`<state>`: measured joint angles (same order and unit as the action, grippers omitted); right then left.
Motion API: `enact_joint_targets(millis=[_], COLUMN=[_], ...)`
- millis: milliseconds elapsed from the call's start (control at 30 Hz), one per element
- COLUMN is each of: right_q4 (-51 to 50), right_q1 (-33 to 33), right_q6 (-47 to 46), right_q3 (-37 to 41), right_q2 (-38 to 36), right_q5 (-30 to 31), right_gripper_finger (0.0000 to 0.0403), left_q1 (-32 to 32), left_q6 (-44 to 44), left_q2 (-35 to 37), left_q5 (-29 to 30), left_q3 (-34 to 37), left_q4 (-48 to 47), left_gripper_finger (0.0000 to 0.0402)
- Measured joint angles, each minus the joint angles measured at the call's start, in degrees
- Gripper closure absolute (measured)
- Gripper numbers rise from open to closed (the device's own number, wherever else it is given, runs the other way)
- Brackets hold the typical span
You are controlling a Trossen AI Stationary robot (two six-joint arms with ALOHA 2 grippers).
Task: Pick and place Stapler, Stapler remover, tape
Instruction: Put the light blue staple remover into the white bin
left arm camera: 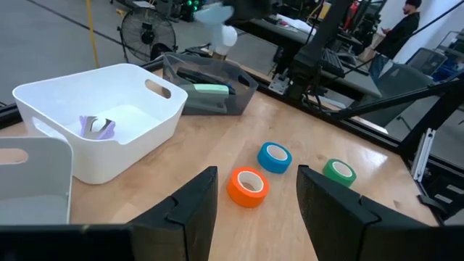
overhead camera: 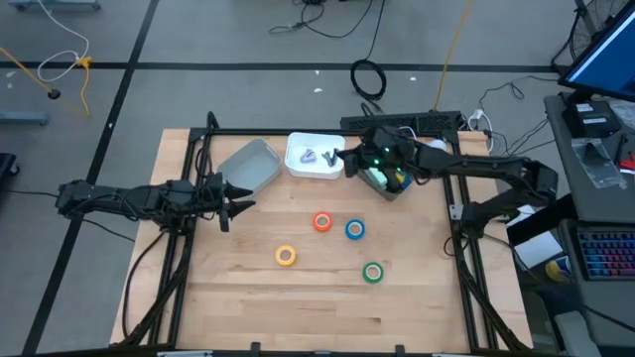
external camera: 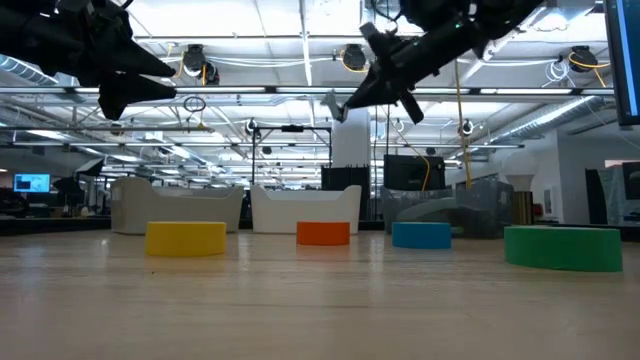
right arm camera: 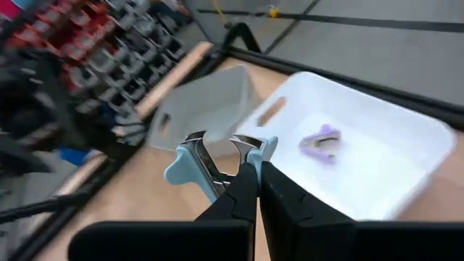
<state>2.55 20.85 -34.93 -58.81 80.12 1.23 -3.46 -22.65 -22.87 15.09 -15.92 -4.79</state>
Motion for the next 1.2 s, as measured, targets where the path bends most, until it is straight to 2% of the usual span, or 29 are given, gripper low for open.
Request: enact_joint_targets(millis=[433, 800, 1200], right_q4=[-1.3, -2.2, -18.0], right_q1=[6.3, 9.1, 9.5], right_q6=[8.9, 12.4, 21.8], right_q3=[-7.5, -14.4, -27.1], right_q2=[11.7, 20.6, 30.0], right_q5=[-1.7, -7.7, -8.9], right_gripper_finger=[0.0403, 0.0403, 0.0403], left_q1=[0.0, 0.0, 0.0], left_q6=[0.2, 0.7, 0.5], left_q2=[0.0, 0.0, 0.0], left_q5=[0.0, 0.0, 0.0], left_q3=[0.0, 0.0, 0.0], left_q4=[-0.2, -0.2, -0.2], left_gripper_finger=[0.0215, 0.0215, 0.0215])
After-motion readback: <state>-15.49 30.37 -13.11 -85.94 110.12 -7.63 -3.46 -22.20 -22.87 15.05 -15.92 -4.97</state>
